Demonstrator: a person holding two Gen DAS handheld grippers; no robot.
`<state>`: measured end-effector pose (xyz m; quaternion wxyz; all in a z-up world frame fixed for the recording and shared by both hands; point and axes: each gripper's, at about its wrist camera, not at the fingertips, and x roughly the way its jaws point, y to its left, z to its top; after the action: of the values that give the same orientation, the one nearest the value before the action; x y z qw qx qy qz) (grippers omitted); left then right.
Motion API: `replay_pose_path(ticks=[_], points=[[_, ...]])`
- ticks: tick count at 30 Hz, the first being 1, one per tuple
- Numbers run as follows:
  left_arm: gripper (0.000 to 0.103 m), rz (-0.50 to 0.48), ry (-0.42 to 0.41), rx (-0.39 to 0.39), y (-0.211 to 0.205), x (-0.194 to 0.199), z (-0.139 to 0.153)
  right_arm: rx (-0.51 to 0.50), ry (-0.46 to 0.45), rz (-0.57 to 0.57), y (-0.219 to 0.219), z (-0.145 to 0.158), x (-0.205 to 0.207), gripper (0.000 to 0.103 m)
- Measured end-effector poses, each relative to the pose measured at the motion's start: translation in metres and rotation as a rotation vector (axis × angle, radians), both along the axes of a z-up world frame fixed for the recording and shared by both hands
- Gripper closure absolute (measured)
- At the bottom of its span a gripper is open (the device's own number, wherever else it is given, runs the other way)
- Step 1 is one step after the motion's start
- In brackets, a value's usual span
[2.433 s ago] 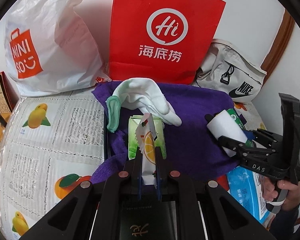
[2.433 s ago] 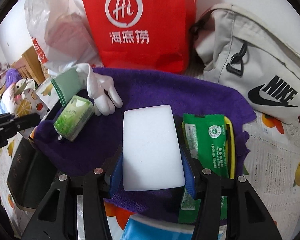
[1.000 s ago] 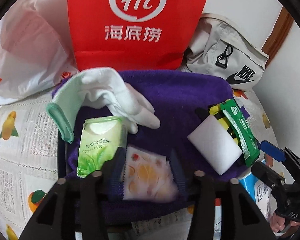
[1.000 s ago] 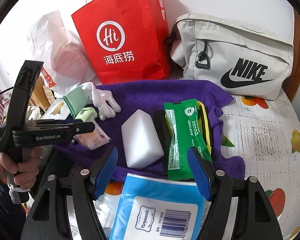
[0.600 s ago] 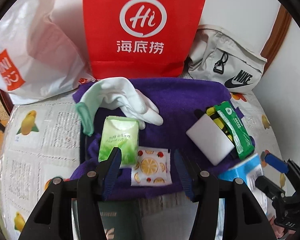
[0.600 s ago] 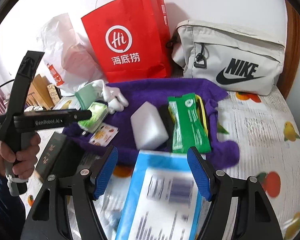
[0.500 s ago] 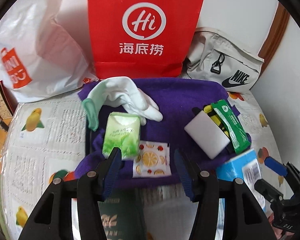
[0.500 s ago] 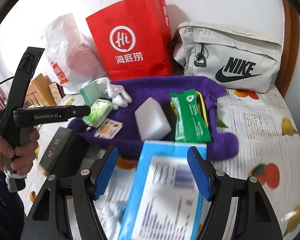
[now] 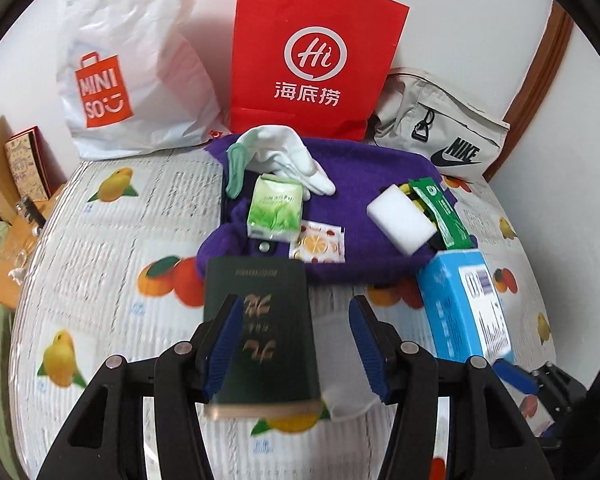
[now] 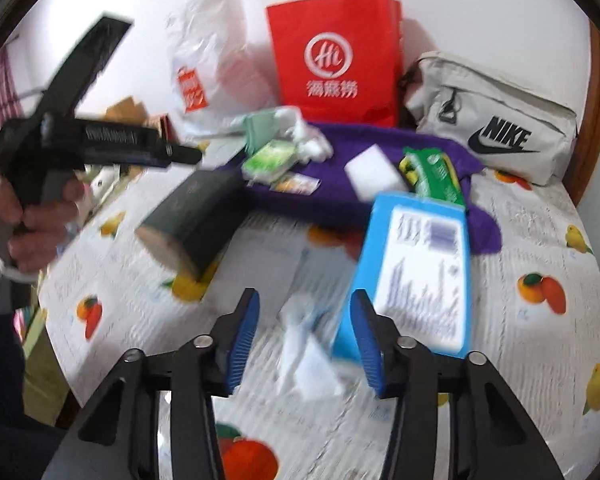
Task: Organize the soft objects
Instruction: 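Move the right tool to the crumpled white tissue and grasp it, then grasp the white mesh bag with the left tool while the right tool holds the tissue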
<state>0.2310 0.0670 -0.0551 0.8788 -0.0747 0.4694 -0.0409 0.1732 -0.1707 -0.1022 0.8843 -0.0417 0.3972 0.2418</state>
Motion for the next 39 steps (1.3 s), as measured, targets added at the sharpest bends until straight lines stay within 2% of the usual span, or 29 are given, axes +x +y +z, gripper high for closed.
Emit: replay_pose_path(ticks=[3, 10, 13, 19, 22, 23, 24, 31, 37, 39], points=[[0.05, 0.004, -0.014, -0.012, 0.004, -0.015, 0.002, -0.056, 0.005, -0.008, 0.007, -0.009, -0.01, 0.06], [0.05, 0.008, -0.007, -0.049, 0.007, -0.037, -0.012, -0.081, 0.026, -0.009, 0.014, -0.036, -0.021, 0.063], [0.05, -0.011, -0.011, -0.047, 0.007, -0.052, -0.016, -0.106, 0.022, -0.013, 0.016, -0.046, -0.023, 0.064], [0.05, -0.067, 0.0, -0.038, -0.005, -0.069, -0.031, -0.094, 0.043, -0.045, 0.017, -0.07, -0.017, 0.069], [0.05, -0.089, 0.01, -0.039, -0.015, -0.07, -0.047, -0.103, 0.008, -0.055, 0.019, -0.072, -0.019, 0.075], [0.05, -0.093, 0.016, -0.037, -0.019, -0.069, -0.052, -0.103, 0.004, -0.056, 0.019, -0.072, -0.02, 0.087], [0.05, -0.096, 0.023, -0.038, -0.022, -0.068, -0.057, -0.099, 0.006, -0.055, 0.018, -0.072, -0.021, 0.092], [0.05, -0.122, 0.029, -0.042, -0.043, -0.067, -0.083, -0.071, 0.017, -0.028, 0.0, -0.072, -0.04, 0.096], [0.05, -0.083, 0.047, -0.07, -0.053, -0.063, -0.099, -0.053, 0.048, -0.026, -0.018, -0.075, -0.058, 0.096], [0.05, -0.069, 0.024, -0.055, -0.057, -0.063, -0.1, -0.045, 0.044, -0.031, -0.025, -0.076, -0.063, 0.096]])
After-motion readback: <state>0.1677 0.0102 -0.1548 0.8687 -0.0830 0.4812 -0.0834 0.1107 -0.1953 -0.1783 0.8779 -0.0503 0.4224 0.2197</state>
